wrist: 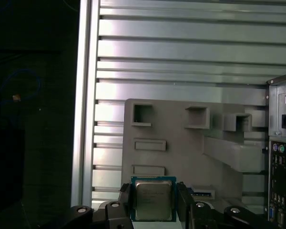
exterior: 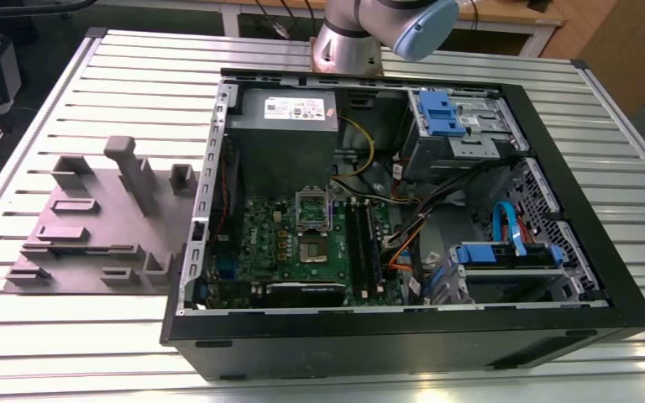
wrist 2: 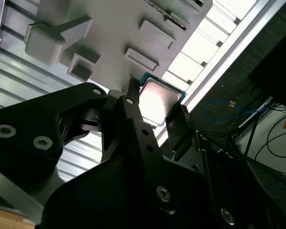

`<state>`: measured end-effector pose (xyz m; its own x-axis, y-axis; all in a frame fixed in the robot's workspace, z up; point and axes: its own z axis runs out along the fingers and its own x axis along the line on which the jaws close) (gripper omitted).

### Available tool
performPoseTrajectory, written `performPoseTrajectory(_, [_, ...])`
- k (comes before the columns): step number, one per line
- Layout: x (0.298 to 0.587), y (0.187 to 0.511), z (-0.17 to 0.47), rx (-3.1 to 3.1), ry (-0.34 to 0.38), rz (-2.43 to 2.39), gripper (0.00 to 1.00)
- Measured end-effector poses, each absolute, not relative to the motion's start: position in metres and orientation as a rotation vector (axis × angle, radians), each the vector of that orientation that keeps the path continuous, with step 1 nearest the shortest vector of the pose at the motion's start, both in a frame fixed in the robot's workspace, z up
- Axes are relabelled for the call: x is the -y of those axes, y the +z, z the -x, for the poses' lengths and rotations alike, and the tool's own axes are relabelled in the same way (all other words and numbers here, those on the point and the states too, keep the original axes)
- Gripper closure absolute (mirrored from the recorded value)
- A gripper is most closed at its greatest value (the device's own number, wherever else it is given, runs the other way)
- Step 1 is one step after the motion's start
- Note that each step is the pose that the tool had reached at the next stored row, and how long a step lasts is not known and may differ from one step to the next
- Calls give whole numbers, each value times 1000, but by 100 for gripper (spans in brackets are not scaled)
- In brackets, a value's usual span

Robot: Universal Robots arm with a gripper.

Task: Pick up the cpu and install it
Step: 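Pick up the cpu and move it towards the insertion slot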

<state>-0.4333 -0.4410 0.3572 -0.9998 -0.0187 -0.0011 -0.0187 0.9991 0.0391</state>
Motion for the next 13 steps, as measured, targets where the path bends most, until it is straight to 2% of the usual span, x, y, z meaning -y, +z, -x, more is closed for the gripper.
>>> performPoseTrajectory(13, [441, 357, 422, -3140, 61, 29, 53])
